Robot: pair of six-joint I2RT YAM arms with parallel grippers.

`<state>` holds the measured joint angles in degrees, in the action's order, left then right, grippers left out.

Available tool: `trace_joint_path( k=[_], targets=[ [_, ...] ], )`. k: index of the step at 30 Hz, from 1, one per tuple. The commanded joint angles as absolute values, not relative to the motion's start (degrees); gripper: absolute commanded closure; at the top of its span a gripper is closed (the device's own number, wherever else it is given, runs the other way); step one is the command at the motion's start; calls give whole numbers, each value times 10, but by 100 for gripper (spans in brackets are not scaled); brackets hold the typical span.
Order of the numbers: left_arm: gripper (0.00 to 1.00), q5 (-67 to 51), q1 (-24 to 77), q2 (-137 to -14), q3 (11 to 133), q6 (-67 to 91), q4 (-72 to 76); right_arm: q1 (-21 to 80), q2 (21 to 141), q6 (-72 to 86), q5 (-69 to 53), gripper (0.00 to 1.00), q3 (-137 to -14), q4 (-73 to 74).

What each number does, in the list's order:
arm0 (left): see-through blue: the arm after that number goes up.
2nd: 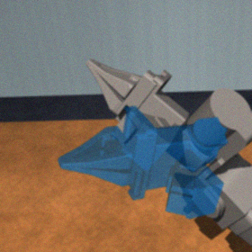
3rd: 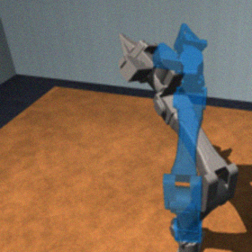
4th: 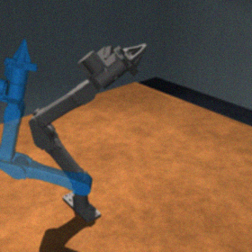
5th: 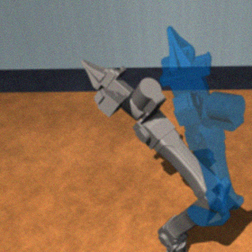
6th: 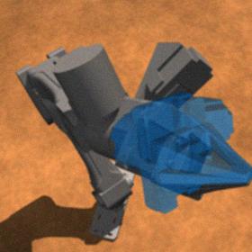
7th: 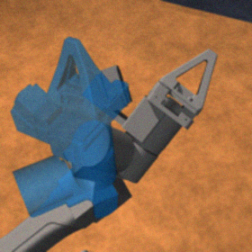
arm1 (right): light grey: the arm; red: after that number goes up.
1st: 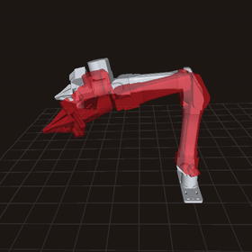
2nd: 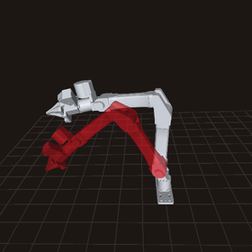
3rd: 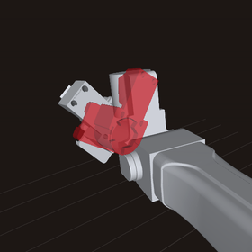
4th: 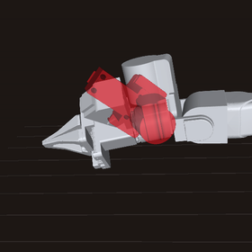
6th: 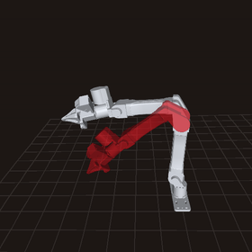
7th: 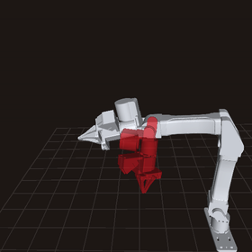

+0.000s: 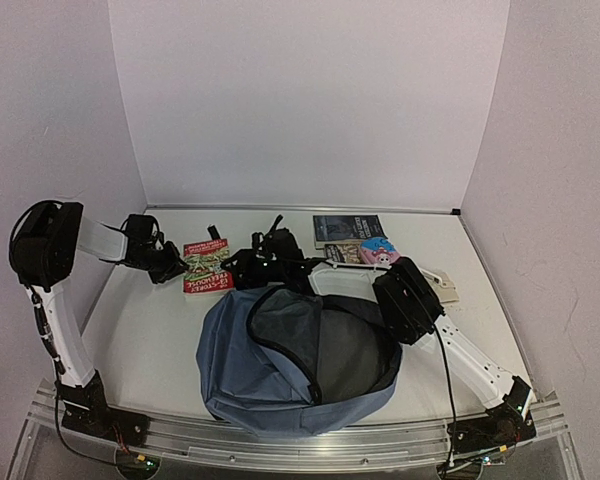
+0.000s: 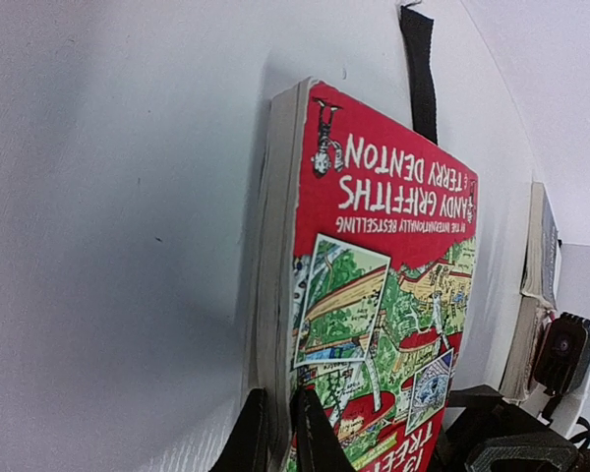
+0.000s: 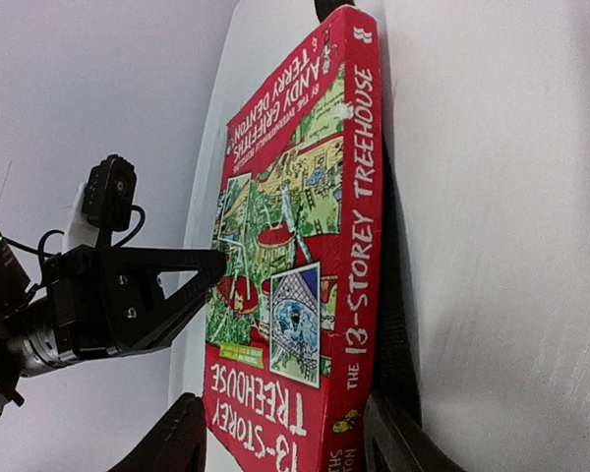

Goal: Pack the student bag
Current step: Pick up the book from the center of the board.

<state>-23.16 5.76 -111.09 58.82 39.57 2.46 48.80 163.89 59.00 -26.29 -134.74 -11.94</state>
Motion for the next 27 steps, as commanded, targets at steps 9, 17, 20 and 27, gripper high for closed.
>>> trace_joint_path(
  k=[9, 17, 20, 27],
  targets=[
    [99, -357, 134, -1093, 552, 402, -17, 528, 1611, 573, -355, 86, -1304, -214],
    [82, -277, 134, -1028, 558, 378, -92, 527, 1512, 505, -302, 100, -1222, -218],
    [52, -221, 134, -968, 558, 371, -126, 527, 1470, 485, -288, 100, -1204, -219],
    [19, -122, 130, -812, 560, 355, -195, 525, 1392, 447, -279, 100, -1205, -217]
  ],
)
